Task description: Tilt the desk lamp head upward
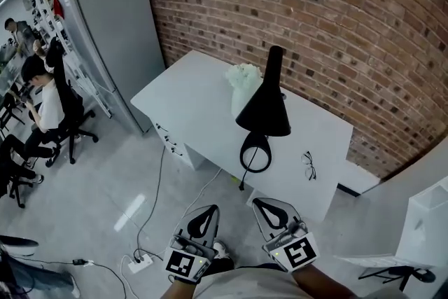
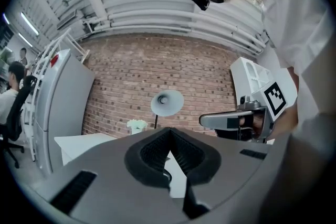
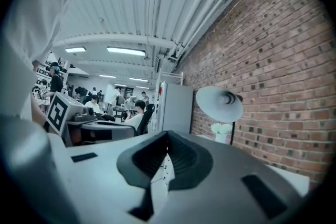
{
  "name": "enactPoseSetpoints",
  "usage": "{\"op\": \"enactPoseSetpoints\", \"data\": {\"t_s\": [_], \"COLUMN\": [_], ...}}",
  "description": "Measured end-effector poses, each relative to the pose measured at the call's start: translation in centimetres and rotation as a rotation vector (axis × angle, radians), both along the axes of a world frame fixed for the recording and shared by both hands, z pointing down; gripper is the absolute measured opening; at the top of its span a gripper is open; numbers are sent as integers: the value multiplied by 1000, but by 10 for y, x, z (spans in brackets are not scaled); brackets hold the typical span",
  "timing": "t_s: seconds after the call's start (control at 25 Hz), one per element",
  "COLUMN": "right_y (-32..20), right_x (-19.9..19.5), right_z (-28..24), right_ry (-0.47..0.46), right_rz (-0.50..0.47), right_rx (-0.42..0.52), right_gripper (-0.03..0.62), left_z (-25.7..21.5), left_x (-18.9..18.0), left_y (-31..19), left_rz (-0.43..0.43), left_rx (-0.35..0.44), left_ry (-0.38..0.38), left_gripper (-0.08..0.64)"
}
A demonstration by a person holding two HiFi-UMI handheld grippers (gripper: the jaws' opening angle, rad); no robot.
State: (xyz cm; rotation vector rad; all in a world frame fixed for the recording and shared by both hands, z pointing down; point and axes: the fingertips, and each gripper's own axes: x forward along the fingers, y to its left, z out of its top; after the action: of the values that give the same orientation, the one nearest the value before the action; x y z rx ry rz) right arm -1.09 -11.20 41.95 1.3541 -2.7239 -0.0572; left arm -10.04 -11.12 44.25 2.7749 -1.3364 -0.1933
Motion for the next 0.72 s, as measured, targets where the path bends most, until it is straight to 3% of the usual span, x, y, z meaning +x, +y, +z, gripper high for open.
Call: {"op": "enactPoseSetpoints", "data": {"t_s": [0.36,0.72], "right_y": [-48,-97], "right_x": [-6,19], "right_z": [-8,-32], "right_ry": [22,-22], "right_rz": [112,181], "right_rx": [31,114], "right_gripper": [15,15], "left_z": [1,-4], "left_x": [-11,1], "left_y": [-51,-84], "left_rz": [80,78], "left_rx": [-13,-7], "left_ry": [31,-5], "left_gripper": [5,5]}}
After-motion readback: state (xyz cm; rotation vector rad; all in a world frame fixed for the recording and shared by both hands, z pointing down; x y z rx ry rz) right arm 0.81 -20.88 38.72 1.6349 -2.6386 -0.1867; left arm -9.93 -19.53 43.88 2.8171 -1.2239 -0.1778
